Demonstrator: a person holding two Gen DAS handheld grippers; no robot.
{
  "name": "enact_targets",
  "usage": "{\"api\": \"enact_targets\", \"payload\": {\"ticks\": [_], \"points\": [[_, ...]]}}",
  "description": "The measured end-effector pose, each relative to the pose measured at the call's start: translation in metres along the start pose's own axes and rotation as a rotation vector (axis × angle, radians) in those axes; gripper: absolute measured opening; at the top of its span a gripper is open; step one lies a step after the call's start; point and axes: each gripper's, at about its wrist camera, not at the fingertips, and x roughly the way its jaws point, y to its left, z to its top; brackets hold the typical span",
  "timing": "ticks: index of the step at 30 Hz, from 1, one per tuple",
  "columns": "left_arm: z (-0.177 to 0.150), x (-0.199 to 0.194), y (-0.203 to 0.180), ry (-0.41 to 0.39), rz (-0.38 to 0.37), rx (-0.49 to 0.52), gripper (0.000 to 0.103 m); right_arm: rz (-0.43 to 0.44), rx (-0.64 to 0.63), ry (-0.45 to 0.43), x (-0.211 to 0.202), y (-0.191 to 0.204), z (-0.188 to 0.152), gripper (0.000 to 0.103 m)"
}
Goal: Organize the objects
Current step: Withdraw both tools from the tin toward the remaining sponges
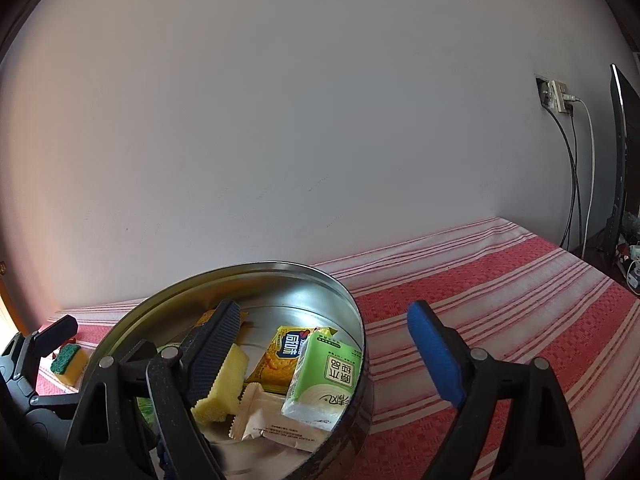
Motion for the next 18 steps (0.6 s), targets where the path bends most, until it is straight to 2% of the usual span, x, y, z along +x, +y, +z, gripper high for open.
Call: {"api": "enact_targets", "payload": {"ticks": [6,13,18], "points": [[-0.001,-0.004,0.004,0.011,0.000,-0.018,0.102,-0.016,0.015,-0.027,-0.001,-0.005,0.000,0.089],[-0.002,-0.007,0.017,-0.006,0.023,-0.037,0.102,-0.087,0.012,-0.190,-0.026,-0.007,0.004,0.089],[-0.007,-0.008,0.033,0.006,0.041,-0.070,0.102,-0.091,0.005,-0.189,-0.025,-0.005,0.004,0.089]]}}
